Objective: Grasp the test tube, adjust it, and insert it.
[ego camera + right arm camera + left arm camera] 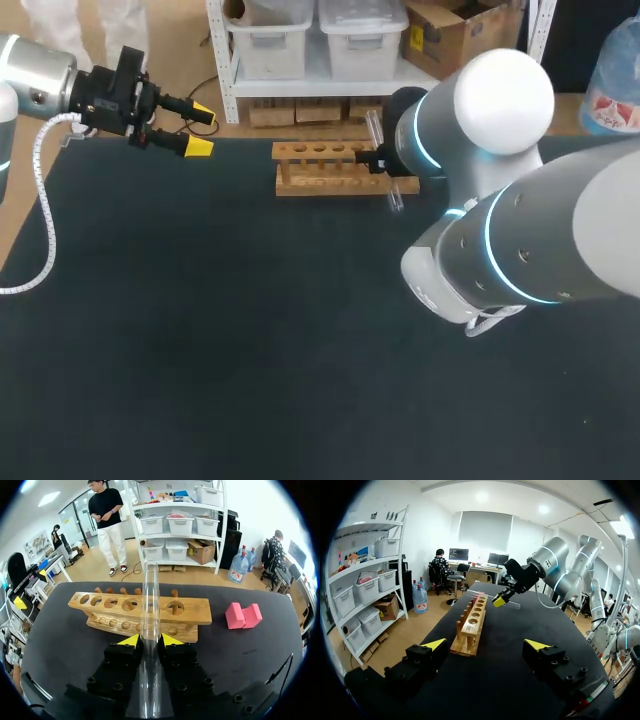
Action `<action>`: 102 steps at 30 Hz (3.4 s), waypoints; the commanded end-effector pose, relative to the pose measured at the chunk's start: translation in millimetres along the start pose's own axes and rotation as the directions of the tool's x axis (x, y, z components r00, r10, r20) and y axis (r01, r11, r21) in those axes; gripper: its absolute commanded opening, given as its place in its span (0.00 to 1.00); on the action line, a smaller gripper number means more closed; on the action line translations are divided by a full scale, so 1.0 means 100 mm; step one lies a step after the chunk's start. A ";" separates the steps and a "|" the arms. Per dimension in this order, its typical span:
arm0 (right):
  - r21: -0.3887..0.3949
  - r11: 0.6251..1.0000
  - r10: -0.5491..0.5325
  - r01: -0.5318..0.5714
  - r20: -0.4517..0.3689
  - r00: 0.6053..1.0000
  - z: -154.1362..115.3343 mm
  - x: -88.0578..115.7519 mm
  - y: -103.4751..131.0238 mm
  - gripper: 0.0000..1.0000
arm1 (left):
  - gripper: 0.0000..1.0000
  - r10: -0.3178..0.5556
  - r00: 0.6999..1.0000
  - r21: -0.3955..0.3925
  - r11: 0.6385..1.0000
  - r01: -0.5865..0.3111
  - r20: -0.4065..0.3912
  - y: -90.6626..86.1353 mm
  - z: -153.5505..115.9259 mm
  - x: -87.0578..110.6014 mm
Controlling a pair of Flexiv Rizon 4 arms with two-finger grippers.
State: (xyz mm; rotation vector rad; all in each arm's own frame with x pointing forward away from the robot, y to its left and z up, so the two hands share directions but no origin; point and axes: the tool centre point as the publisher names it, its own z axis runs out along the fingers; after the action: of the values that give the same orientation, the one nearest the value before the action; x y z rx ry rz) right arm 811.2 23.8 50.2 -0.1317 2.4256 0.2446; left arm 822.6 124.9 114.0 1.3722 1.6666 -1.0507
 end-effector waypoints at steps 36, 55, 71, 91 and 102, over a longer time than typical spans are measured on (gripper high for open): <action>-0.043 0.998 0.036 -0.041 -0.115 0.993 0.05 0.02 0.04 0.00 | 1.00 0.002 1.000 -0.002 1.000 -0.002 0.001 -0.01 0.00 0.01; -0.048 0.998 0.026 -0.039 -0.243 0.970 0.09 0.05 0.02 0.00 | 1.00 0.002 1.000 -0.002 1.000 -0.002 0.001 -0.01 0.00 0.01; -0.079 0.996 0.026 -0.052 -0.297 0.955 0.17 0.10 0.03 0.00 | 1.00 0.002 1.000 -0.002 1.000 -0.002 0.001 -0.01 0.00 0.01; -0.060 0.996 0.050 -0.065 -0.219 0.974 -0.14 0.02 0.05 0.00 | 1.00 0.002 1.000 -0.002 1.000 -0.002 0.001 -0.01 0.00 0.01; 0.013 0.999 0.033 -0.033 -0.041 0.999 -0.46 -0.15 -0.02 0.00 | 1.00 0.002 1.000 -0.002 1.000 -0.002 0.001 -0.01 0.00 0.01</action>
State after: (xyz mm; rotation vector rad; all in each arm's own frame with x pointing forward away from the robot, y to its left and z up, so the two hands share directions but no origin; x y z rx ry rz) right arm 809.4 15.7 84.6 -0.1338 2.5959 0.2914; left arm 822.6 124.9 114.0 1.3721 1.6666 -1.0507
